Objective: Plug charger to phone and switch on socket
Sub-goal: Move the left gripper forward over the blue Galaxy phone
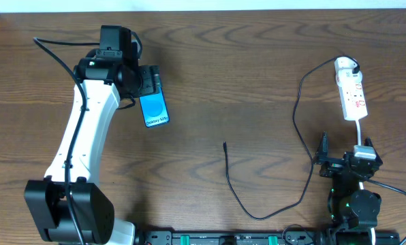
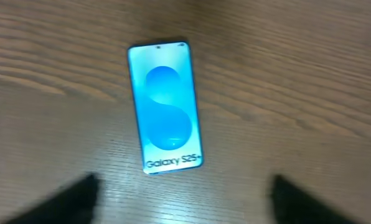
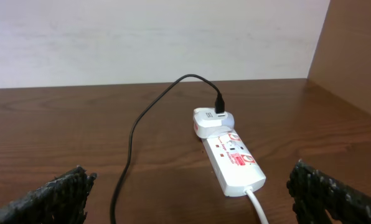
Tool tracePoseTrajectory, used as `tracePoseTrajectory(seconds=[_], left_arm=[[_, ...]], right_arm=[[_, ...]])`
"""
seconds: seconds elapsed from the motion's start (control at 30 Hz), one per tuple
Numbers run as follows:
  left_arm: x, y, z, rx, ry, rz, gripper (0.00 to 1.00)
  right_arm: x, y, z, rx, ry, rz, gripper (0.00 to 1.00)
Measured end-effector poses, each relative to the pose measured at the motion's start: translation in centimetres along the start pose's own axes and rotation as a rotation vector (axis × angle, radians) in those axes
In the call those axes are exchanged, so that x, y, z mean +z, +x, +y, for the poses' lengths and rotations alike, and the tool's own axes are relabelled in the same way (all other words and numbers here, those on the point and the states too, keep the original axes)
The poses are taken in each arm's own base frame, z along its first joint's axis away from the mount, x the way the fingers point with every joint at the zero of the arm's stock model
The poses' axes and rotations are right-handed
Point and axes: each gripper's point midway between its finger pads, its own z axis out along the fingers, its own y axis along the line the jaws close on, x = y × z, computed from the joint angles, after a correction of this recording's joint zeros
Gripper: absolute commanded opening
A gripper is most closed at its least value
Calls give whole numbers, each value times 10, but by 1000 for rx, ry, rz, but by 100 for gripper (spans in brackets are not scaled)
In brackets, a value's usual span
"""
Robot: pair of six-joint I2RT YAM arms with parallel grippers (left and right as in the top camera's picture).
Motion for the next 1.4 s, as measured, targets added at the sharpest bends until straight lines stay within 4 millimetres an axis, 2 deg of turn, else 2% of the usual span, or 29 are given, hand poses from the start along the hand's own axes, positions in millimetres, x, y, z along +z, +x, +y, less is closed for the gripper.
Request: tracePoseTrajectory(seconds=[0.13, 0.27, 0.33, 0.4, 0.53, 0.63, 0.7, 0.8, 1.0, 1.4], left_arm=[[-3, -2, -5, -5, 24, -1, 98], [-20, -23, -13, -22, 40, -37, 98], [-22, -30, -12, -50, 19, -17, 98], [-14, -32, -10, -72, -6, 41, 98], [23, -34, -3, -109, -60, 144, 98], [49, -25, 5, -125, -97, 206, 98], [58, -21, 7, -132, -109, 230, 98], [66, -17, 9, -137, -117, 253, 98], [68, -16, 14, -135, -145, 252, 98], [95, 9, 27, -133, -184, 294, 98]], right_arm=[[0, 0, 0, 0, 0, 0, 99], [0, 0, 0, 0, 0, 0, 99], [0, 0, 0, 0, 0, 0, 99], [0, 0, 0, 0, 0, 0, 99], [0, 0, 0, 0, 0, 0, 99], [0, 0, 0, 0, 0, 0, 99], [0, 0, 0, 0, 0, 0, 99], [0, 0, 0, 0, 0, 0, 99], [0, 0, 0, 0, 0, 0, 99], [0, 0, 0, 0, 0, 0, 99]])
